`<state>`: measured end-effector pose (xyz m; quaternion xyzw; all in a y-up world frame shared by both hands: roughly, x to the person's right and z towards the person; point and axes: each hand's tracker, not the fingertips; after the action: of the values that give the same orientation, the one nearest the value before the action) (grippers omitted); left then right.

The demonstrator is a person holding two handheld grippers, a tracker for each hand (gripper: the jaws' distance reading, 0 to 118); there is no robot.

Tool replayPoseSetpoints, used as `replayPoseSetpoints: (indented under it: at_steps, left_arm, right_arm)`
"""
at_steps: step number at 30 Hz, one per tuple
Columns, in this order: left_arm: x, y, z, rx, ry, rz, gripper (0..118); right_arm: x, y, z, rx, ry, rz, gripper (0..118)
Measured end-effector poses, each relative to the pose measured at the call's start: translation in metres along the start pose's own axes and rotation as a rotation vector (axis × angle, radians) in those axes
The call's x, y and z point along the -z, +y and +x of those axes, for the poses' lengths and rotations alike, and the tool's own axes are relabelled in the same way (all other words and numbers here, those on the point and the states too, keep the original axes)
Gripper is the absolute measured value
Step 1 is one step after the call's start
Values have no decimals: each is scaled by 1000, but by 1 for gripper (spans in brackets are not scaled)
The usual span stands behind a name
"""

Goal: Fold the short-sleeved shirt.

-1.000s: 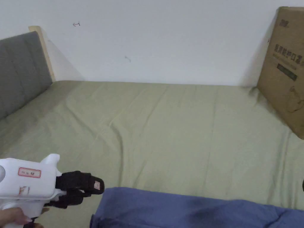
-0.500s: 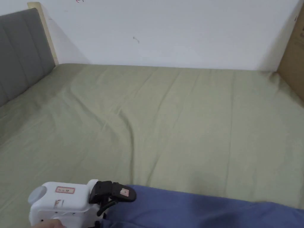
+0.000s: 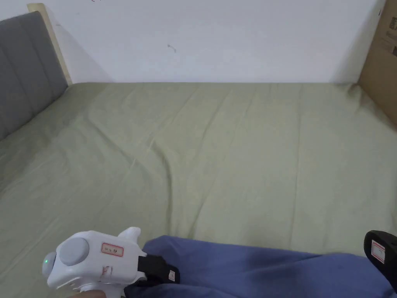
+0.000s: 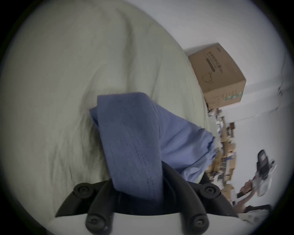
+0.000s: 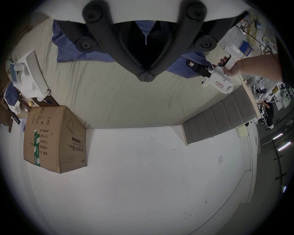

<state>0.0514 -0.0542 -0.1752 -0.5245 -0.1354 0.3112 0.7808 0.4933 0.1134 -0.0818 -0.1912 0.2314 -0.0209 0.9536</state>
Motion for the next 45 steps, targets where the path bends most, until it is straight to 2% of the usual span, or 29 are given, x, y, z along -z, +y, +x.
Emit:
replayPoseSetpoints:
  at_steps: [4, 7, 10, 13, 16, 18, 21, 22, 23, 24, 25, 26, 29, 34, 35, 36, 37, 38, 40, 43, 45]
  left_arm:
    - [-25, 4, 5, 46, 121, 0, 5]
    - [-56, -2, 19, 157, 335, 7, 5]
    - [-76, 0, 23, 171, 560, 20, 5]
    - [-78, 1, 37, 167, 635, 31, 5]
    - [-50, -3, 83, 327, 702, -5, 5]
    - [-24, -4, 114, 324, 616, -39, 5]
    - [23, -6, 153, 262, 352, -94, 7]
    - [40, -10, 169, 260, 264, -115, 17]
    - [55, -11, 179, 246, 198, -147, 43]
    - [66, -11, 186, 222, 138, -182, 89]
    - [74, -12, 191, 194, 92, -192, 111]
    - [75, -12, 197, 189, 43, -188, 118]
    - [65, -9, 202, 203, 58, -152, 116]
    - [23, -8, 178, 243, 235, -80, 114]
    - [17, -10, 172, 243, 294, -78, 108]
    - [13, -13, 168, 253, 336, -63, 72]
    - [11, -17, 164, 269, 360, -40, 24]
    - [12, -18, 164, 284, 376, -33, 0]
    - [27, -24, 159, 287, 412, -30, 0]
    - [58, -27, 163, 334, 314, -113, 0]
    - [85, -36, 173, 400, 316, -131, 0]
  right_arm:
    - [-5, 2, 6, -3, 1, 12, 0]
    - [-11, 3, 11, 34, 19, 43, 0]
    - [-17, 1, 16, 51, 22, 60, 0]
    - [-23, -3, 23, 63, 24, 63, 0]
    - [-31, -9, 31, 83, 22, 67, 0]
    - [-36, -13, 36, 91, 13, 71, 0]
    - [-41, -17, 43, 113, -6, 61, 0]
    - [-43, -19, 46, 125, -8, 56, 0]
    - [-45, -20, 48, 135, -10, 49, 0]
    - [-46, -20, 50, 140, -13, 43, 0]
    - [-48, -21, 52, 139, -17, 38, 0]
    - [-49, -22, 54, 133, -24, 34, 0]
    - [-51, -23, 56, 126, -31, 34, 0]
    - [-43, -25, 57, 147, -18, 28, 0]
    - [-42, -25, 57, 149, -15, 26, 0]
    - [-41, -25, 56, 149, -12, 25, 0]
    - [-41, -24, 54, 148, -7, 25, 0]
    - [-41, -23, 54, 147, -2, 26, 0]
    - [-41, -22, 52, 138, 4, 25, 0]
    - [-41, -21, 50, 113, 1, 24, 0]
    - [-42, -21, 50, 109, -5, 20, 0]
